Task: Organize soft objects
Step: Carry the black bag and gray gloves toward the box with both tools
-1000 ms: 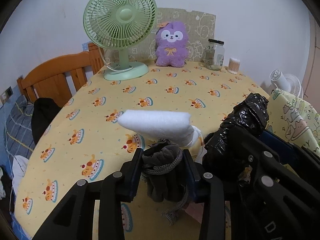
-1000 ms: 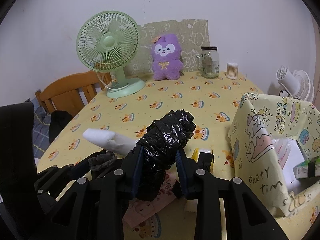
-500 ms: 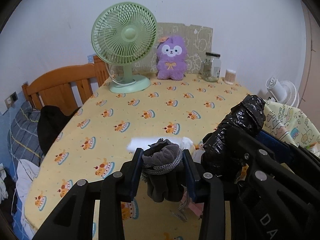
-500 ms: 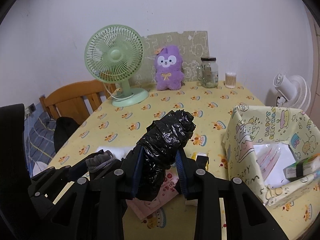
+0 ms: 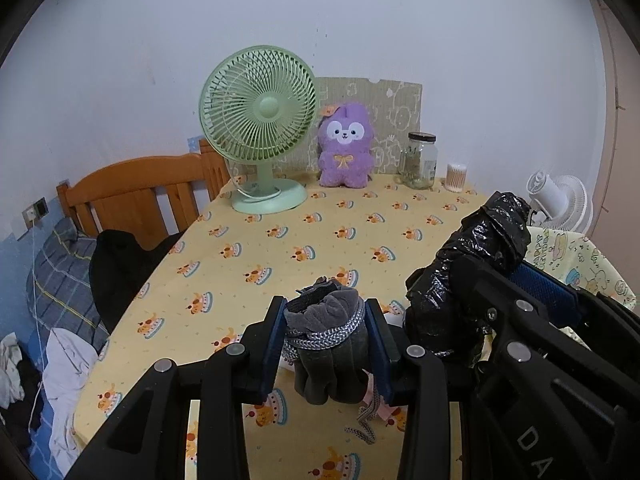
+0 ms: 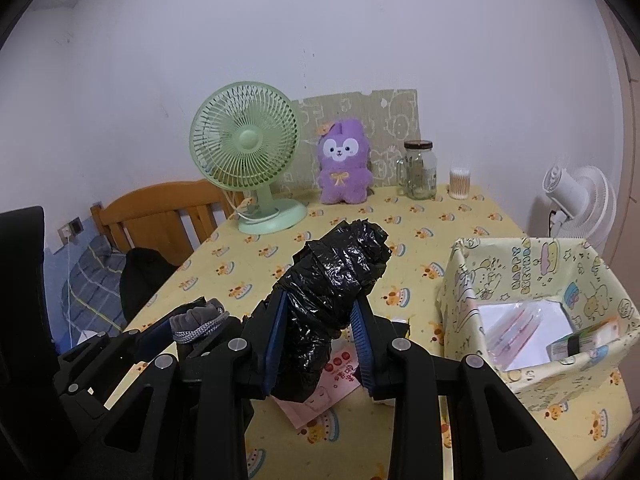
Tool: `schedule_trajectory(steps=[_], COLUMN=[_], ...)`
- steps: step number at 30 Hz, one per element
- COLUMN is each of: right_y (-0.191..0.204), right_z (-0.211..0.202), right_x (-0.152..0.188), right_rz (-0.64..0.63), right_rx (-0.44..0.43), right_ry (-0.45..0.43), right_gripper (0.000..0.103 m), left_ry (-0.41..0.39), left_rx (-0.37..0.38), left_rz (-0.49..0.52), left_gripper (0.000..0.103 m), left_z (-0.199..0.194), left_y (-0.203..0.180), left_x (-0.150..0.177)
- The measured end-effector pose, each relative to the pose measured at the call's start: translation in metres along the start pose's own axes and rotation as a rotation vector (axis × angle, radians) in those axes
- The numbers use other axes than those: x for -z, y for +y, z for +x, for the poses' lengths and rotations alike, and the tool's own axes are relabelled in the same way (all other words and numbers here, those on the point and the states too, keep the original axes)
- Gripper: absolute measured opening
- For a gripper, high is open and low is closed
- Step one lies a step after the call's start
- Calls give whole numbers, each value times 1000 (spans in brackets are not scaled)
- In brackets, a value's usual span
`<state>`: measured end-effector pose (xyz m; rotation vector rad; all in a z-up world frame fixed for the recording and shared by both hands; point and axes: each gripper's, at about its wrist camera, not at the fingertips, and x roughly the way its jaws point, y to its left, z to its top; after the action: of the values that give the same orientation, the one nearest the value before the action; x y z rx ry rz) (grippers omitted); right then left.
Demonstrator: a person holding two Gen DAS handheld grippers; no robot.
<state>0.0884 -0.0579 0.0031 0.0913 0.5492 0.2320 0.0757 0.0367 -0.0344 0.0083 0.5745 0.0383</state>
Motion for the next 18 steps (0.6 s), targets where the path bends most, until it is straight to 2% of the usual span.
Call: schedule_trajectory(steps=[9, 18], right_y=[-3, -24], right_z=[-19, -33], right_x=[-6, -13], right_rz=[-11, -9], right_rx=[7, 33], right_ry=[-19, -42], right_gripper=[36, 36], left_ry=[-34, -61], left_rx=[8, 30], left_rz=[-1, 13], left_gripper=[39, 39], left_z=[-17, -25], left_y=[-8, -30], left_x=[-4, -11])
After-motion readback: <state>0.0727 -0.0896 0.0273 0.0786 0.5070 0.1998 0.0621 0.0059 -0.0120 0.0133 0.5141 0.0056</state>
